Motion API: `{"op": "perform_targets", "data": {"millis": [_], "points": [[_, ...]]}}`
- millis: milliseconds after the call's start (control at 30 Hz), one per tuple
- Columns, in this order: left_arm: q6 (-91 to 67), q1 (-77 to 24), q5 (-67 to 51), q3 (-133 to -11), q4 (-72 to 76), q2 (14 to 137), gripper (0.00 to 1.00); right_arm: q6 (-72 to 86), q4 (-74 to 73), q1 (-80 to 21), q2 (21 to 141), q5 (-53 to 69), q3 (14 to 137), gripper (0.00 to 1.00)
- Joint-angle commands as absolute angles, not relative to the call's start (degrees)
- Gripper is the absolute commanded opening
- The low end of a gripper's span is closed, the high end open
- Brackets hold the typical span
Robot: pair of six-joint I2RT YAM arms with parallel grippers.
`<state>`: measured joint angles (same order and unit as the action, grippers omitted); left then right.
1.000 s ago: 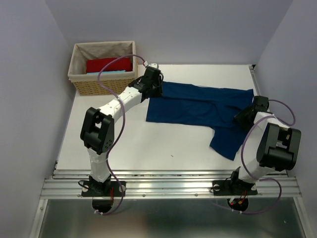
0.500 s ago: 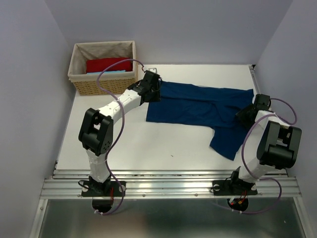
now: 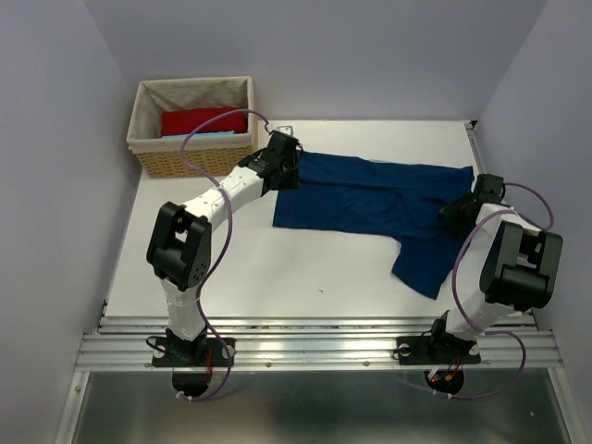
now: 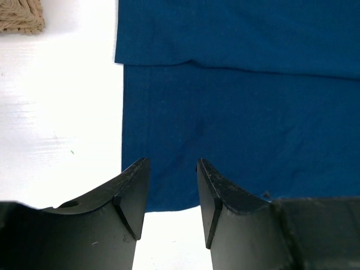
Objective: Roll the t-shirts
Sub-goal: Fold the T-shirt at the center of the board.
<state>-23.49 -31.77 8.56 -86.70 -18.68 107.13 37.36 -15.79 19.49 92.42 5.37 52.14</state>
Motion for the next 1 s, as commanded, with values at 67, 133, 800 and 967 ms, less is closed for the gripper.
{"op": "perform_targets", "data": {"millis": [67,133,800,967], "points": [[-23.2,-31.82,10.02,-89.3,-18.63,104.94,0.5,38.49,-13.18,19.86,93.51,5.1,53.09,0.52],[-23.12,-31.82,10.02,-89.21,-18.63,104.85,0.5,38.85,-12.48,19.86,93.95,5.01,52.91,0.51],[-23.03,-31.82,9.93,-89.21,-18.72,105.03,0.5,38.41,-11.25,19.86,90.36,4.74,51.07,0.01],[-22.94,-31.82,9.93,-89.38,-18.72,105.12,0.5,37.79,-11.95,19.86,86.84,7.38,49.57,0.01]]}}
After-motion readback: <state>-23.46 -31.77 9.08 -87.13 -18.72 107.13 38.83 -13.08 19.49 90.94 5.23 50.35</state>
